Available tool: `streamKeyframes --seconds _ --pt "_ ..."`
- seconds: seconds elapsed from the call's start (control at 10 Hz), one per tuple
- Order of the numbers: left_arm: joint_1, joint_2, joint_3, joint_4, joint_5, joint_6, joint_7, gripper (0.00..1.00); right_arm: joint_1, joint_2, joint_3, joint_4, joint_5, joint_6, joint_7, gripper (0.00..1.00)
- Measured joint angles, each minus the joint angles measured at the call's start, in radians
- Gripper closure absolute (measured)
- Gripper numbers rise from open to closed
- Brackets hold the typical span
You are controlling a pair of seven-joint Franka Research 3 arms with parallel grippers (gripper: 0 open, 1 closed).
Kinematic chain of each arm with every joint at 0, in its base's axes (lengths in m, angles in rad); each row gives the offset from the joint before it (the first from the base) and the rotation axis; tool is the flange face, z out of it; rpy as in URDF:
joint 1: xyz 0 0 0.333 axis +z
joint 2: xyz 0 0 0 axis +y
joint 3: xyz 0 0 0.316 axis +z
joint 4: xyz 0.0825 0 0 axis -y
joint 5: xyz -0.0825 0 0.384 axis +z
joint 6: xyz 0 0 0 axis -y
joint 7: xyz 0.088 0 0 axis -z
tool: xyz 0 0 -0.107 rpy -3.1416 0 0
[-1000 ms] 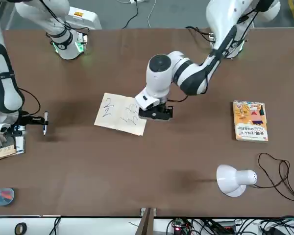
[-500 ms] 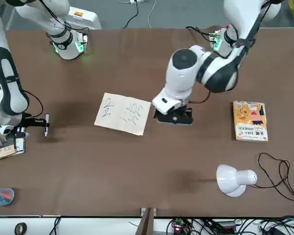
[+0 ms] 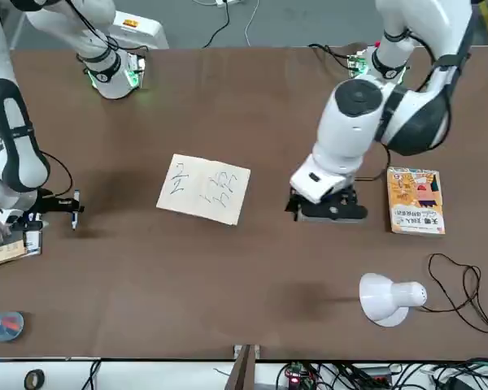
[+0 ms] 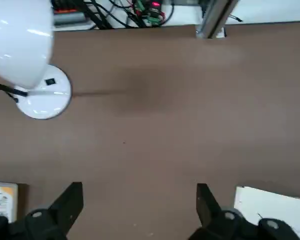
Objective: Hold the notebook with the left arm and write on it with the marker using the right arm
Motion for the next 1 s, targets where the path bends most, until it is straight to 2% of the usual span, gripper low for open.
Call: streamKeyframes --seconds 0.2,0.3,0.5,1.0 --pt "0.027 -0.014 0.000 0.007 -0.001 -0.038 0.009 0.00 0.000 0.000 0.000 0.002 0.000 0.000 0.000 0.33" --pt "0.040 -0.021 0.000 0.008 -0.001 -0.054 0.013 0.00 0.000 0.000 -0.001 0.002 0.000 0.000 0.000 0.19" --pt "0.069 -0.033 -0.001 0.009 -0.005 -0.068 0.061 0.00 0.000 0.000 -0.002 0.002 0.000 0.000 0.000 0.01" --pt "0.179 -0.065 -0.001 0.009 -0.059 -0.109 0.242 0.00 0.001 0.000 -0.003 0.003 0.000 0.001 -0.008 0.00"
